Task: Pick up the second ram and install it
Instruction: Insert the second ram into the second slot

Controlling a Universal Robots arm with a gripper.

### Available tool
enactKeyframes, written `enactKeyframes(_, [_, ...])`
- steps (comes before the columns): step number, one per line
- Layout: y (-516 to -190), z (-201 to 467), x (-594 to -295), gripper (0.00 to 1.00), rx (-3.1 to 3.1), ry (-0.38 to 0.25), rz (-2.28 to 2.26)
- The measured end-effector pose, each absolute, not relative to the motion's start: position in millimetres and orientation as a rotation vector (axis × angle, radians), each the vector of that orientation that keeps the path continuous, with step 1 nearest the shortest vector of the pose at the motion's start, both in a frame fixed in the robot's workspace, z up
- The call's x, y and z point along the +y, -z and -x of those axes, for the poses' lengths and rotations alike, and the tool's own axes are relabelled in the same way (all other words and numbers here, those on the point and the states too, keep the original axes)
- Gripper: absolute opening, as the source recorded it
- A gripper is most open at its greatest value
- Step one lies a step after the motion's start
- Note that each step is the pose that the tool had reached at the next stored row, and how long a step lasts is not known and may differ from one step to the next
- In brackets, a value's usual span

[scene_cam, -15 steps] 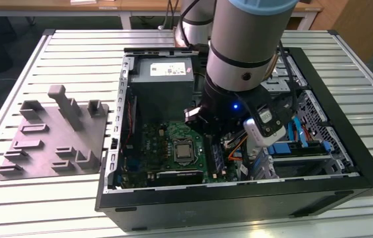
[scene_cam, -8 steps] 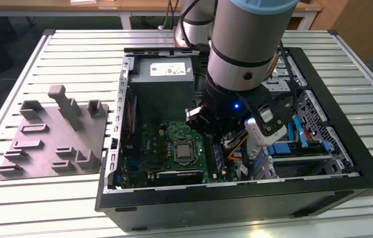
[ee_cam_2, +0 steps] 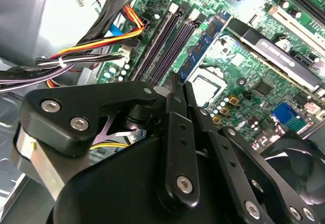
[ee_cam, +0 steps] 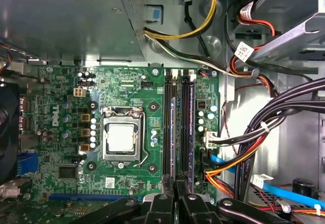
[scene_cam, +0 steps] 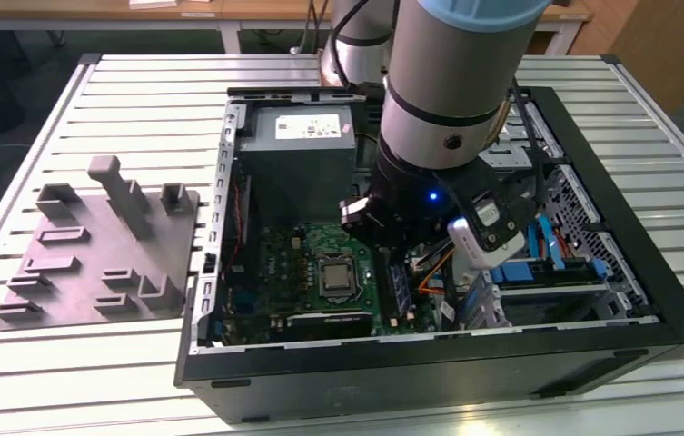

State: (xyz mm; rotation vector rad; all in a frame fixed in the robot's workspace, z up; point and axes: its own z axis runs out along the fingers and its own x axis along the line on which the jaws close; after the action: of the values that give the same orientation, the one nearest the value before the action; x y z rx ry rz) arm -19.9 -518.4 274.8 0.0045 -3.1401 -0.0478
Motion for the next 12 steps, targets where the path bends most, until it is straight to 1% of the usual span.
enactKeyframes(12, [-270.9,18.9,-518.4,0.14,-3.139,0.046,-0.051])
